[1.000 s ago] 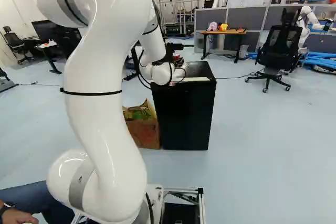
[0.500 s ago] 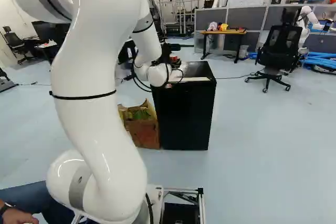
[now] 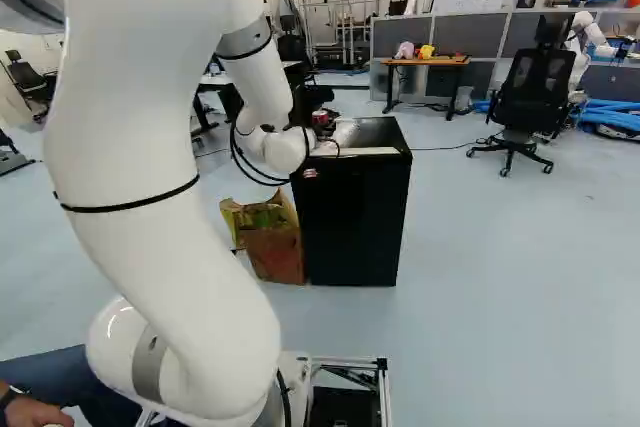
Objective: Grab a drink from the fridge
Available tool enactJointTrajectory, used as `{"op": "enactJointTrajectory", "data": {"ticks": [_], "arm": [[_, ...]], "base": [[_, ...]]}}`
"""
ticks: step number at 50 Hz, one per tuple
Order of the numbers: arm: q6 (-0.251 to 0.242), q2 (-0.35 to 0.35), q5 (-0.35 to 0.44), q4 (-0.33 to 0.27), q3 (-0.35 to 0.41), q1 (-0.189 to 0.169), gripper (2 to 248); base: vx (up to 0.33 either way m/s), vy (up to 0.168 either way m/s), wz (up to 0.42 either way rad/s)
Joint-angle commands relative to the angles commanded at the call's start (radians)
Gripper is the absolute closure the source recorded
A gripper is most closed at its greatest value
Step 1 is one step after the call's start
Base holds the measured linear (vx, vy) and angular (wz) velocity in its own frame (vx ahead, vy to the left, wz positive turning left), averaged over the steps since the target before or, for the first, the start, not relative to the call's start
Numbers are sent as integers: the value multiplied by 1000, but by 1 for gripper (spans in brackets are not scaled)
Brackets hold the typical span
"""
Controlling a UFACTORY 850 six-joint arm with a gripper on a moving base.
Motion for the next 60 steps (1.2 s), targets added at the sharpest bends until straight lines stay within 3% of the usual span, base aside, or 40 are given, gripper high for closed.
{"op": "enactJointTrajectory", "data": {"ticks": [32, 60], "arm": [[0, 244, -43, 13, 282, 56, 150], [0, 388, -68, 20, 449, 89, 150]], "base": [[0, 0, 0], [0, 0, 0]]}}
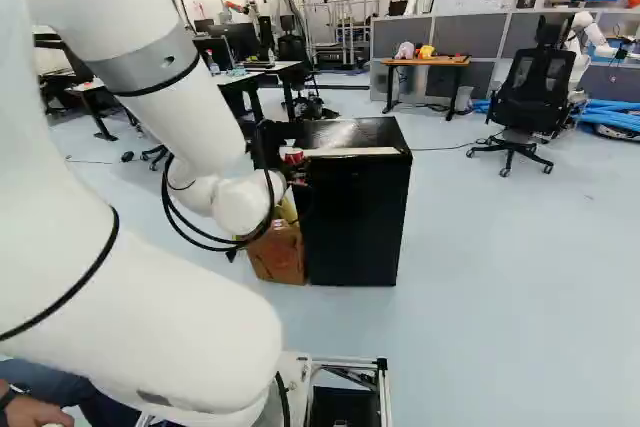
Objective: Grab a drink from the fridge
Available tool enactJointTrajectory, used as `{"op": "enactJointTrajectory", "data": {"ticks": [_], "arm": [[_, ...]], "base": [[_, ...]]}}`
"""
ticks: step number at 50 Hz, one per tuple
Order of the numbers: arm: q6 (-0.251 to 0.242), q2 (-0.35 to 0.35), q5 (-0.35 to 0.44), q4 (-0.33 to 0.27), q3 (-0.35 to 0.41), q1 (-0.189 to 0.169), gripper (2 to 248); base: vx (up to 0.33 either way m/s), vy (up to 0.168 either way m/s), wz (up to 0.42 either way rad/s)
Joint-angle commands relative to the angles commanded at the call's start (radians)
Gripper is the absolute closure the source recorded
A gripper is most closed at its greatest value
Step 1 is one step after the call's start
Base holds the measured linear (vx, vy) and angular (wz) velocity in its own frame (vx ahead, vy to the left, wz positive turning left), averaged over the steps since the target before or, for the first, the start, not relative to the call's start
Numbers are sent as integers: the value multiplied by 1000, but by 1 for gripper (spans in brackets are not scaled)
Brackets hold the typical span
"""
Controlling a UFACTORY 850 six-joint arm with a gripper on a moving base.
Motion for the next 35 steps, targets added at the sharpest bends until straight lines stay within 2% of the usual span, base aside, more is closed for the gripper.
{"op": "enactJointTrajectory", "data": {"ticks": [17, 35], "arm": [[0, 50, -9, 3, 58, 12, 150], [0, 73, -13, 4, 84, 17, 150]], "base": [[0, 0, 0], [0, 0, 0]]}}
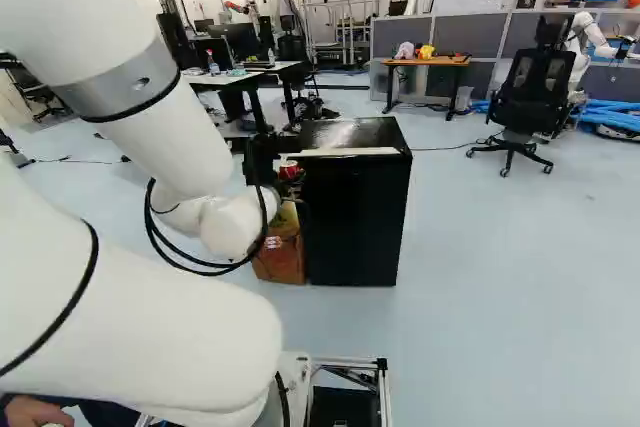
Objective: Grab a drink from the fridge
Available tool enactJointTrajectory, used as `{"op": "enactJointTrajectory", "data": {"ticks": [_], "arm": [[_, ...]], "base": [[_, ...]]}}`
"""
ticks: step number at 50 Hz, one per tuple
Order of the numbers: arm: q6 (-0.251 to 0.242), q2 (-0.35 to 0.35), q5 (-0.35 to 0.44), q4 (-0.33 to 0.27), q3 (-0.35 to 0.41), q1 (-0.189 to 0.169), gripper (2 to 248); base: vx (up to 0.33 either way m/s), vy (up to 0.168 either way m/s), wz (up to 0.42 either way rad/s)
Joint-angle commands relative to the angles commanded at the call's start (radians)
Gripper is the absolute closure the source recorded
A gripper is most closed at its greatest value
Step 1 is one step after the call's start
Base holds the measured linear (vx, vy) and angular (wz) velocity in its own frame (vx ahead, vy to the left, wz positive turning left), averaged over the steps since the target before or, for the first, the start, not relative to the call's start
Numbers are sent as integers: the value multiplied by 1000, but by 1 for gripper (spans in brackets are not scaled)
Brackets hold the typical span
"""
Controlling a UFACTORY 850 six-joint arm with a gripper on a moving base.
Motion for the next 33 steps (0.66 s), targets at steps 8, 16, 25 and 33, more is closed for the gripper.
{"op": "enactJointTrajectory", "data": {"ticks": [8, 16, 25, 33], "arm": [[0, 1, 0, 0, 1, 0, 150], [0, 1, 0, 0, 1, 0, 150], [0, 1, 0, 0, 1, 0, 150], [0, 1, 0, 0, 1, 0, 150]], "base": [[0, 0, 0], [0, 0, 0], [0, 0, 0], [0, 0, 0]]}}
